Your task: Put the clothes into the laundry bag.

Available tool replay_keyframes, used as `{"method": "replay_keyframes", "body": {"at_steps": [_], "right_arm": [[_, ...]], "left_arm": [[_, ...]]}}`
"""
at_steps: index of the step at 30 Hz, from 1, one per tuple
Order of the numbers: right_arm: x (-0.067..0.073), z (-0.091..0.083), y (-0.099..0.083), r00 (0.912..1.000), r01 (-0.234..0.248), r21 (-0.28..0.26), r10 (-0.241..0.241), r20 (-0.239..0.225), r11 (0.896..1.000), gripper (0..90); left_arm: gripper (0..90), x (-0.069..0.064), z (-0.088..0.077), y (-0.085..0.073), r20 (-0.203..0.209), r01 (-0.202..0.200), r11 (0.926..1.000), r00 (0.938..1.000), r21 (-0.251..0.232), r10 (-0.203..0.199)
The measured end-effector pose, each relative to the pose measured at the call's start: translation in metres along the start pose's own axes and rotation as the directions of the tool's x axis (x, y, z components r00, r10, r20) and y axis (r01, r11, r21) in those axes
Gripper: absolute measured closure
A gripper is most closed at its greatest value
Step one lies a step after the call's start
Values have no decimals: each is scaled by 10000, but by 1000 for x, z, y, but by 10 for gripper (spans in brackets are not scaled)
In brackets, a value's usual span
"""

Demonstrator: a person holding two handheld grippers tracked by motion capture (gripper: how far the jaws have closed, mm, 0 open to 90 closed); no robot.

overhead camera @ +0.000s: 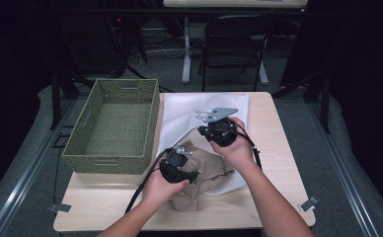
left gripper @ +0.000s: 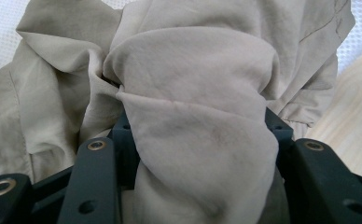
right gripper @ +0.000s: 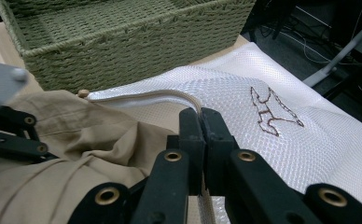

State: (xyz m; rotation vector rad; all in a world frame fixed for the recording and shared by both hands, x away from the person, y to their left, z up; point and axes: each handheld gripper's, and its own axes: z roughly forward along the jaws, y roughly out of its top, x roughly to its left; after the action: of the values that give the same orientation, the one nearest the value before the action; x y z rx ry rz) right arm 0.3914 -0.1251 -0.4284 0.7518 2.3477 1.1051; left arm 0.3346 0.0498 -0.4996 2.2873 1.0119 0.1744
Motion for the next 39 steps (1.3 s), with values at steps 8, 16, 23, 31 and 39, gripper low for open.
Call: {"method": "replay_keyframes", "body": {"at_steps": [8, 16, 23, 31, 39], "right_arm": [[2, 1, -10, 9997, -192, -122, 190, -138, 9997, 886], [2, 0, -17, 9987, -469, -347, 461, -220, 9983, 886], [5, -4, -19, 9990, -436, -542, 430, -118, 9976, 886], [11, -4, -20, 9994, -333, -646, 328, -86, 9974, 886], [11, -4, -21, 9990, -441, -672, 436, -93, 9968, 886]], "left_arm": [[480, -1, 18, 4, -385, 167, 9998, 9991, -115, -171], [476, 0, 31, 3, -636, 253, 9993, 9976, -263, -270], [469, 1, 35, 2, -656, 471, 9982, 9966, -372, -495], [393, 5, 43, 2, -842, 720, 9962, 9936, -486, -759], [347, 3, 46, -4, -1086, 235, 9959, 9935, -875, -330]]}}
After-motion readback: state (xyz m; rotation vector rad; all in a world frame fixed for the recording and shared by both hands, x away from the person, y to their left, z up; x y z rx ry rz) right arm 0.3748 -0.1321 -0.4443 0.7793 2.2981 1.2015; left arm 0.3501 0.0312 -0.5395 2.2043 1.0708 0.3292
